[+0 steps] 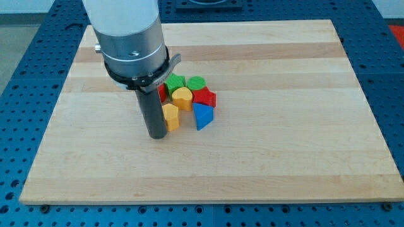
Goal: Nudge blue triangle a bit left
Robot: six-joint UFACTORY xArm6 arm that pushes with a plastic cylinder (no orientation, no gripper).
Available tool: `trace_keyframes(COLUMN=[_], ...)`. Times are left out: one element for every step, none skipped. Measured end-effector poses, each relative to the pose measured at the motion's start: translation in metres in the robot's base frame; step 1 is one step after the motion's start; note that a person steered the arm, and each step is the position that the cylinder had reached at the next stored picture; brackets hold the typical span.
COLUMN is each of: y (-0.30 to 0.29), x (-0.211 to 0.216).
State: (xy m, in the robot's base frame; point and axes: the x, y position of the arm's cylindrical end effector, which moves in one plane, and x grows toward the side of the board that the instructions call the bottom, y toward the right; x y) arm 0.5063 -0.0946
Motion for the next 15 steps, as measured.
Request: trace_keyframes(y=[0.0,0.014,0.061,0.118,0.143,0.139,0.125,0.111,0.104,0.101,0.097,0.09,0.081,0.075,0.075], x=[0.009,0.033,0.038,0.026,0.012,0.0,-0.002,-0.003,-0.003,-0.005,-0.009,-0.013,-0.017,-0.019,-0.002])
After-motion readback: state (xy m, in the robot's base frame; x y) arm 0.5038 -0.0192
